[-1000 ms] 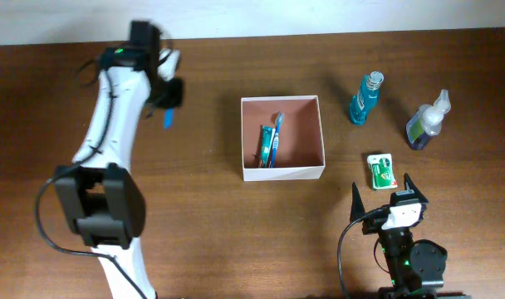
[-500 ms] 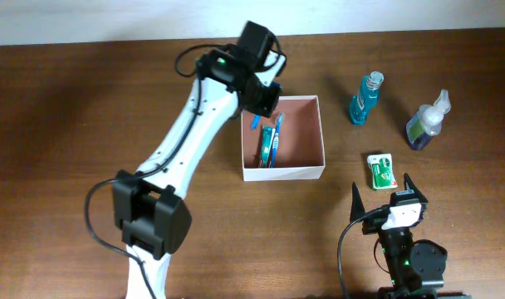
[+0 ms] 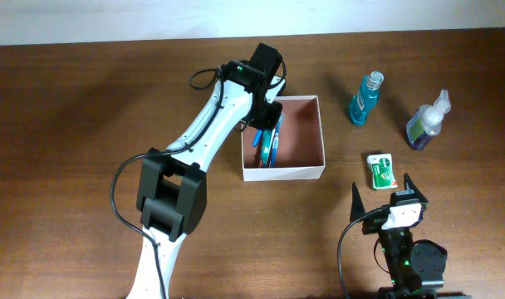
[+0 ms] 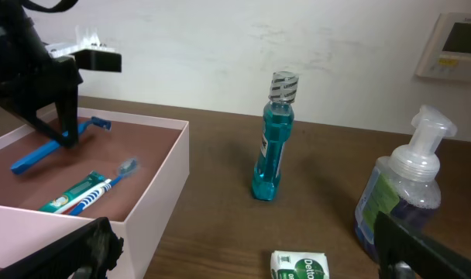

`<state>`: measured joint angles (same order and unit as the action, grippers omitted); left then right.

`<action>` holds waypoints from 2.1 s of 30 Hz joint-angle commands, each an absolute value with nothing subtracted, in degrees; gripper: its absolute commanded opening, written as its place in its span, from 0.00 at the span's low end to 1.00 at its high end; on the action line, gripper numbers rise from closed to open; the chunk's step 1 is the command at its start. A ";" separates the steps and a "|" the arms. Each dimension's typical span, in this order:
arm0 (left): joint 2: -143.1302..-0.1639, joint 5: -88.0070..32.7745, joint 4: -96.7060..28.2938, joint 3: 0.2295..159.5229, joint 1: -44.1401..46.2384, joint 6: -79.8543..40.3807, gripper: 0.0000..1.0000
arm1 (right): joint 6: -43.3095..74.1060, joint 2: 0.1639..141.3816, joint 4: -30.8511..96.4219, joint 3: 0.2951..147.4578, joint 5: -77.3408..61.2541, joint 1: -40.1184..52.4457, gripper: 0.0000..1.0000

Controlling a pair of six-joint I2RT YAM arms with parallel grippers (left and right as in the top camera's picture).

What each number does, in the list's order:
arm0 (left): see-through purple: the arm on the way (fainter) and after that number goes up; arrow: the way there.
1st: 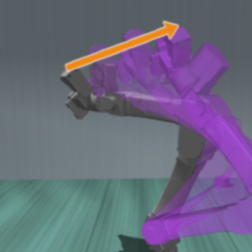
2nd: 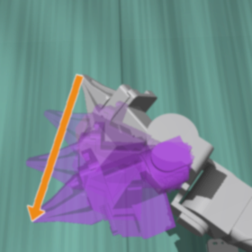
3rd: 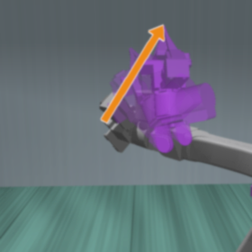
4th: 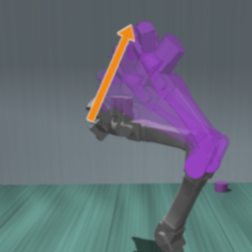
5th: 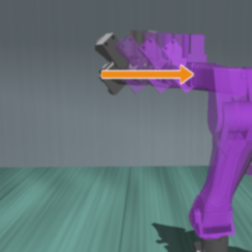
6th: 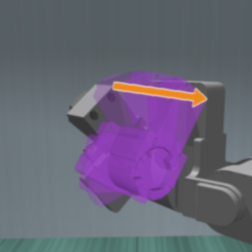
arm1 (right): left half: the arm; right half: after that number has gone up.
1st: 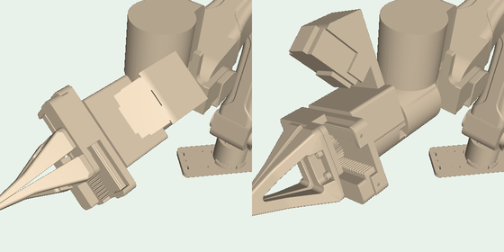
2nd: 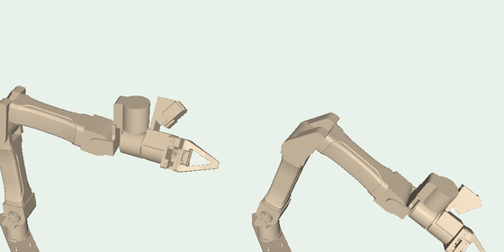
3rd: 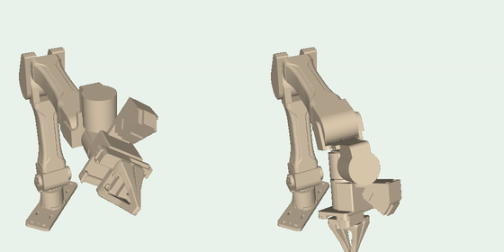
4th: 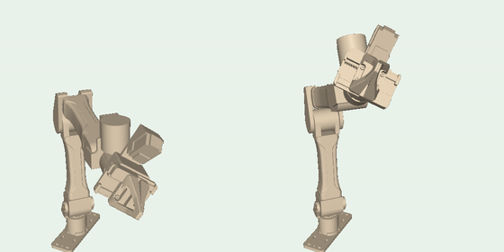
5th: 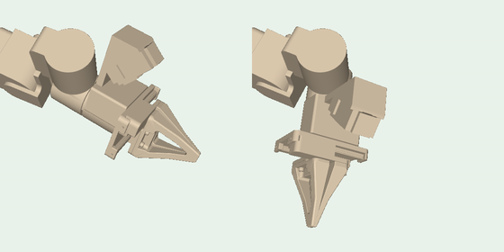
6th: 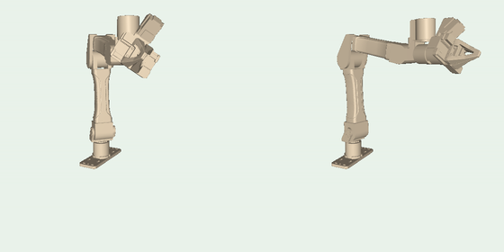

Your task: Pack container

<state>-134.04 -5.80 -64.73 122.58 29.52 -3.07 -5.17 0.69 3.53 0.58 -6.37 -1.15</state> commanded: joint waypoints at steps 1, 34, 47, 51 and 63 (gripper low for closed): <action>-134.69 -6.00 -65.76 122.98 29.58 -3.90 0.07 | -5.56 0.21 3.86 0.32 -6.90 -1.52 0.98; -135.90 -1.26 -65.28 138.32 29.36 -3.84 0.63 | -5.56 0.21 3.86 0.32 -6.90 -1.52 0.98; -135.83 12.10 -75.57 154.10 22.37 -3.84 0.99 | -5.56 0.21 3.86 0.32 -6.90 -1.52 0.98; -135.85 13.52 -78.17 154.06 16.73 -3.86 0.99 | -5.56 0.21 3.86 0.32 -6.90 -1.52 0.98; -136.07 11.57 -78.06 153.80 1.96 -3.86 0.99 | -5.56 0.21 3.86 0.32 -6.90 -1.52 0.98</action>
